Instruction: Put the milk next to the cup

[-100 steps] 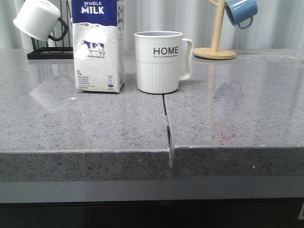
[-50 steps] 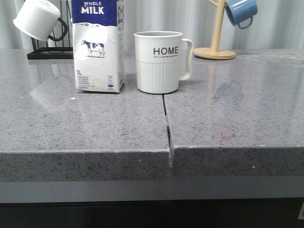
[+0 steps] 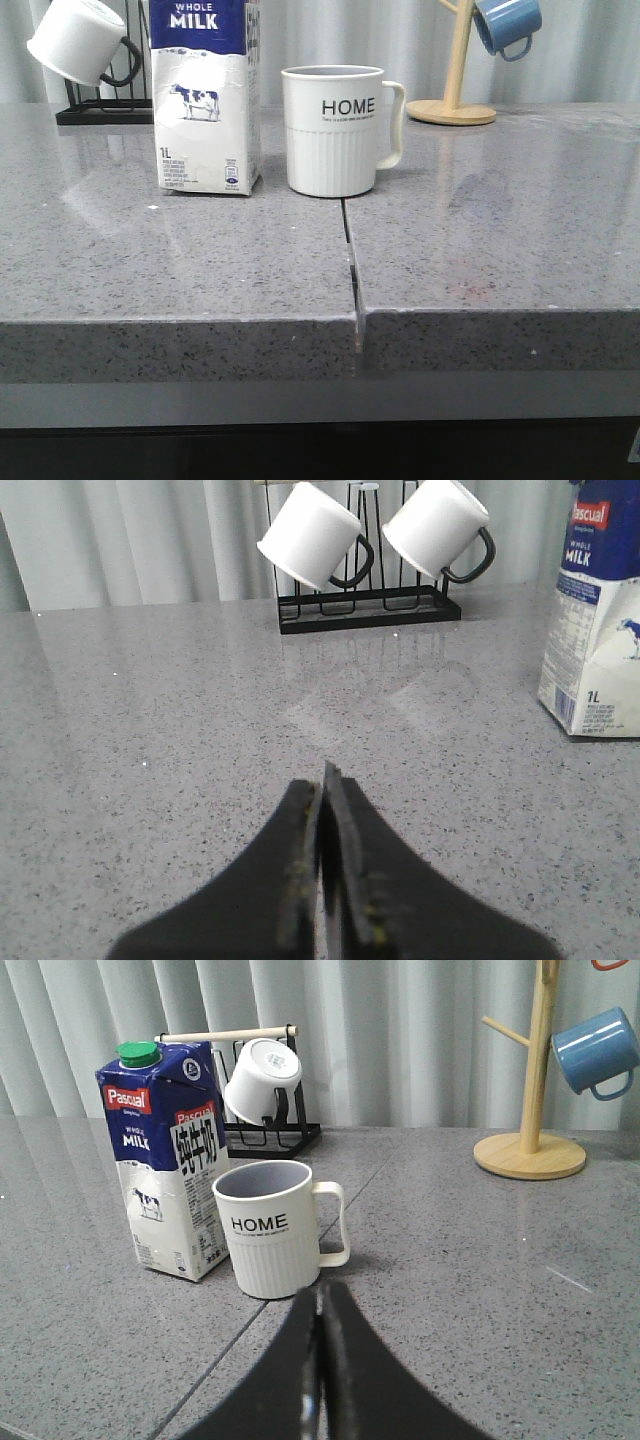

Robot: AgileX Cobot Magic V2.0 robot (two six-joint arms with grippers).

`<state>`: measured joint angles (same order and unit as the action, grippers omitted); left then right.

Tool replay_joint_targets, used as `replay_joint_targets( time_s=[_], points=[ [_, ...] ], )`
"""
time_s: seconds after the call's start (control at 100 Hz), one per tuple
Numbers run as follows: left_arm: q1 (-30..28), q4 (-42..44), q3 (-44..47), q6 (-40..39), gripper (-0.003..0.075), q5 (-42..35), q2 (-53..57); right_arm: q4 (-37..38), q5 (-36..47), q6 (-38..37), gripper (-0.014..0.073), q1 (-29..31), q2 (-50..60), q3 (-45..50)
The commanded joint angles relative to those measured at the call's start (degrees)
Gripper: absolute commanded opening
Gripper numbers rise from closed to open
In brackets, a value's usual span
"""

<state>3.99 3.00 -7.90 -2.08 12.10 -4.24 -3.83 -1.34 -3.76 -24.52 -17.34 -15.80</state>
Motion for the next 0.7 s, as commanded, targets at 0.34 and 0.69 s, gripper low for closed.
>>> replay_joint_targets(
  time_s=[0.34, 0.69],
  points=[
    [-2.42, -3.46, 10.50, -0.55, -0.0021, -14.57, 6.37, 0.38, 4.19, 0.36, -0.0070, 0.13, -0.31, -1.41],
    [-2.42, -3.35, 10.39, -0.55, -0.0021, -13.23, 6.37, 0.38, 4.12, 0.36, -0.0070, 0.13, -0.31, -1.41]
  ],
)
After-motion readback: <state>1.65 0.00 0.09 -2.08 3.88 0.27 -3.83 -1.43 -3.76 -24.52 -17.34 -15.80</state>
